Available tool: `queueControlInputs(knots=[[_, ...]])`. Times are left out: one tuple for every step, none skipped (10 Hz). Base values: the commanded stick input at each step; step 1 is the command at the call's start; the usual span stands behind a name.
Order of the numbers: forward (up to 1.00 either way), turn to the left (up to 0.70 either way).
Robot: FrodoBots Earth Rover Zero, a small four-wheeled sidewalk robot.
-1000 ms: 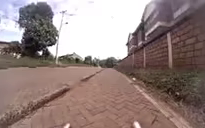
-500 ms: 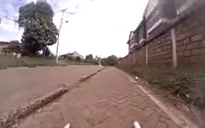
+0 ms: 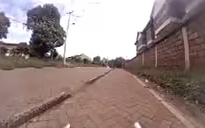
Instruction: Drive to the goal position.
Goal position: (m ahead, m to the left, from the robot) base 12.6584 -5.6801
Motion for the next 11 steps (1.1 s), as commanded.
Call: queueControlInputs(knots=[[0.50,0.00],[0.50,0.00],[0.50,0.00],[0.50,0.00],[0.50,0.00],[0.50,0.00],[0.50,0.00],[0.50,0.00],[0.50,0.00],[0.50,-0.50],[0.50,-0.50]])
